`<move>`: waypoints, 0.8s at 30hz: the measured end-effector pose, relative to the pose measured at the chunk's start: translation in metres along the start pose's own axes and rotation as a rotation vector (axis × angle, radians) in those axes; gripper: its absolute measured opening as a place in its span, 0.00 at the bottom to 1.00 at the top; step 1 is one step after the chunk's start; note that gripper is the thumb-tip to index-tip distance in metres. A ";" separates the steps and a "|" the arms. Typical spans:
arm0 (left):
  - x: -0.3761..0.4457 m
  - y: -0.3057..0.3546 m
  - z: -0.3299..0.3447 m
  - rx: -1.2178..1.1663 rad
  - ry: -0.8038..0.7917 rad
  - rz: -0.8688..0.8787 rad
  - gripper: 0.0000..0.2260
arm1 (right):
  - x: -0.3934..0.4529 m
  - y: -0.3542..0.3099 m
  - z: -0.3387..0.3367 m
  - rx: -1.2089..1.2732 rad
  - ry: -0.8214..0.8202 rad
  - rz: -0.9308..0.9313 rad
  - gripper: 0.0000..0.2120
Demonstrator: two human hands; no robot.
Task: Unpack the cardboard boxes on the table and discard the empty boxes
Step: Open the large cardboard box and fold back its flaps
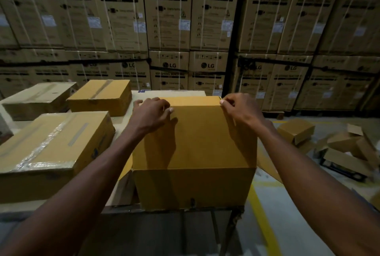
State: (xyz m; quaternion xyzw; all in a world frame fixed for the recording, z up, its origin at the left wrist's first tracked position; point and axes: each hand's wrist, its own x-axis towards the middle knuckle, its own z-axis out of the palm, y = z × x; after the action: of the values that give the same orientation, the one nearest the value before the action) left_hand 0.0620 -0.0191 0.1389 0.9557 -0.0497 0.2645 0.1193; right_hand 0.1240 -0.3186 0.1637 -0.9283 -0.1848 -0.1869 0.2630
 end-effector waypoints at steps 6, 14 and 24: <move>-0.057 0.019 -0.042 0.019 0.186 0.070 0.19 | -0.042 -0.026 -0.042 -0.057 -0.099 -0.070 0.13; -0.136 0.074 -0.057 0.082 -0.027 -0.068 0.23 | -0.105 -0.028 -0.047 0.033 -0.454 -0.004 0.08; -0.184 0.076 0.047 -0.034 -0.392 -0.147 0.14 | -0.157 0.021 0.037 -0.073 -0.703 0.050 0.14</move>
State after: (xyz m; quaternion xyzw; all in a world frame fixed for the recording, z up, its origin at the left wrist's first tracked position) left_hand -0.0844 -0.0991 0.0199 0.9877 -0.0067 0.0634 0.1426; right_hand 0.0073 -0.3535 0.0562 -0.9489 -0.2346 0.1442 0.1542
